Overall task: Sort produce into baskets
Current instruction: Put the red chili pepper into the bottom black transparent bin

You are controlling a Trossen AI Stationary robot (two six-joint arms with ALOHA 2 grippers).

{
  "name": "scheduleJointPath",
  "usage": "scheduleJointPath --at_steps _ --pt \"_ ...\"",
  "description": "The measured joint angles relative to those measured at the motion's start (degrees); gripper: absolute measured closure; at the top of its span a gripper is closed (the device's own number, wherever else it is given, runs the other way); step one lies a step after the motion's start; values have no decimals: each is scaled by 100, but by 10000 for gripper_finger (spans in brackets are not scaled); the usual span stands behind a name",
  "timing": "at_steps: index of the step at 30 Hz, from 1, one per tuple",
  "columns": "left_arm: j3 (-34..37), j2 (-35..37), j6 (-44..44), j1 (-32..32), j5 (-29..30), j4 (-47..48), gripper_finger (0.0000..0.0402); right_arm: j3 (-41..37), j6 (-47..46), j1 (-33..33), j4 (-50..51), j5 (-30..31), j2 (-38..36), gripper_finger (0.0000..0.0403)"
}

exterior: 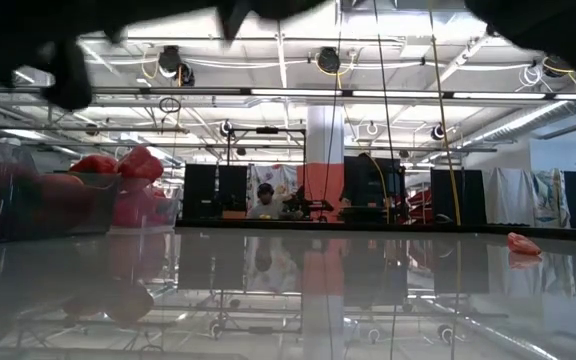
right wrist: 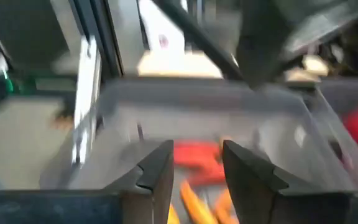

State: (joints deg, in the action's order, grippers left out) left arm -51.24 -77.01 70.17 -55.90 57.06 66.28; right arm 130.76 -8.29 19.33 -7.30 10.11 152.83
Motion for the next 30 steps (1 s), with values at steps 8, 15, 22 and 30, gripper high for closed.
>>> scheduleJointPath --at_steps 8,15,22,30 --pt "0 0 2 0 -197 -42 256 7 -694 4 4046 -171 -1082 266" --pt "0 0 0 0 -236 -94 256 7 -1369 26 7449 -427 -1664 266" --pt "0 0 0 0 -234 -107 256 -38 -1291 314 9793 -378 -1761 266" --pt "0 1 1 0 -207 -147 256 -910 331 700 9718 46 -2242 266"
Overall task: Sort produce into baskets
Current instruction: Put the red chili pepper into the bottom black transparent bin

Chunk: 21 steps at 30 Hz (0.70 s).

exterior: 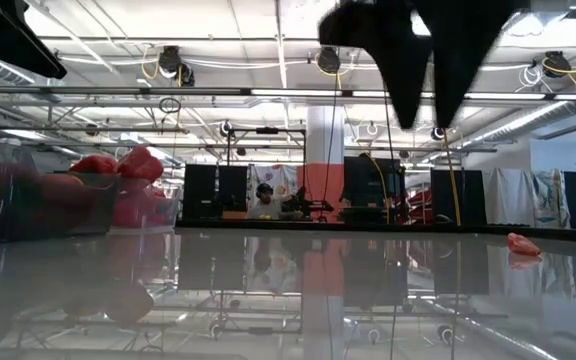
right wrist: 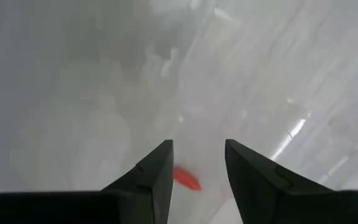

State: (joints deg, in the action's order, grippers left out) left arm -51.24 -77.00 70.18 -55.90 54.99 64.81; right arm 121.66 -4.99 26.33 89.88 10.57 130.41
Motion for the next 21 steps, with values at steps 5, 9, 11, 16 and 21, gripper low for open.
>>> scheduleJointPath --at_steps 5,9,11,16,21 --pt "0 1 1 0 23 -25 256 -1414 511 -45 13 -11 -565 266" --pt "0 -1 0 0 43 -38 256 -2543 1203 -86 30 -25 -963 266" --pt "0 -1 -1 0 52 -38 256 -2908 1613 -86 -94 -29 -1015 266" --pt "0 -1 -1 0 58 -36 256 -3400 2124 -68 -538 -22 -1031 266" --pt "0 -1 1 0 58 -38 256 -3586 2114 -75 -1133 -1 -1031 266"
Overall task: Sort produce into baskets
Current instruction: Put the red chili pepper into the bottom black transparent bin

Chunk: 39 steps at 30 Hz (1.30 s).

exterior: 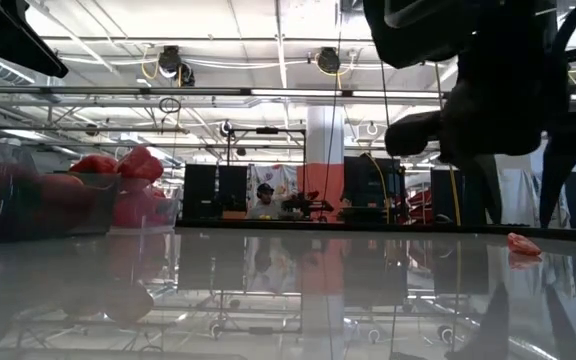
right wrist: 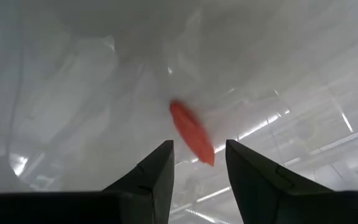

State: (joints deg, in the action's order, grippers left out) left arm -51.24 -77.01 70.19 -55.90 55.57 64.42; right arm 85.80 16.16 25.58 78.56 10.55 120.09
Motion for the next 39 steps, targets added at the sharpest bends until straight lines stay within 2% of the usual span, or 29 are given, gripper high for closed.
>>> scheduleJointPath --at_steps 10,22,26,33,39 --pt "0 0 -2 0 0 -91 256 -37 139 1 -221 -4 0 266" --pt "0 0 0 0 -2 -101 256 -635 276 2 -626 -16 2 271" --pt "0 0 0 0 -2 -103 256 -638 272 2 -773 -9 0 300" --pt "0 0 0 0 -40 -120 256 -508 -358 0 -767 25 0 392" --pt "0 0 1 0 -44 -122 256 189 -1232 19 -663 5 5 383"
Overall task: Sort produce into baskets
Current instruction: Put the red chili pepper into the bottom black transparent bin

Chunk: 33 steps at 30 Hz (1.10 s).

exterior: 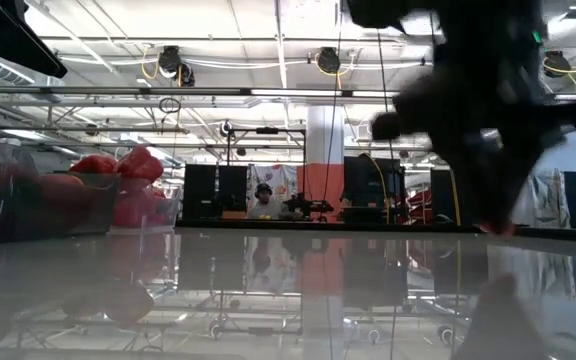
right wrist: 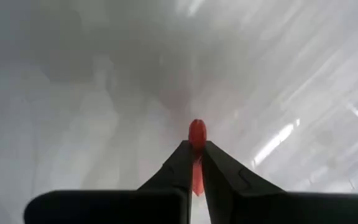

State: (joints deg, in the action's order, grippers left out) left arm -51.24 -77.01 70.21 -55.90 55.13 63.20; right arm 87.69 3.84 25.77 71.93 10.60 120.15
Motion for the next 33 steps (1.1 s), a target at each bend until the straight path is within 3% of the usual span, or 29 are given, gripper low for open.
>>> scheduleJointPath --at_steps 5,11,17,23,27,33 --pt "0 0 1 0 0 0 256 721 -170 22 -1011 -8 -1 390" --pt "-2 0 -4 0 -2 -76 256 882 -90 3 -4440 -11 7 392" --pt "-2 3 -4 0 -2 -123 256 889 529 -73 -7941 -15 490 392" --pt "-2 2 -6 0 -36 -119 256 900 729 -258 -10306 -11 1400 392" --pt "-3 2 -8 0 -38 -106 256 1369 502 -405 -11207 151 1970 392" --pt "-4 2 -12 0 -42 -66 256 2527 -122 -590 -10748 138 2922 392"
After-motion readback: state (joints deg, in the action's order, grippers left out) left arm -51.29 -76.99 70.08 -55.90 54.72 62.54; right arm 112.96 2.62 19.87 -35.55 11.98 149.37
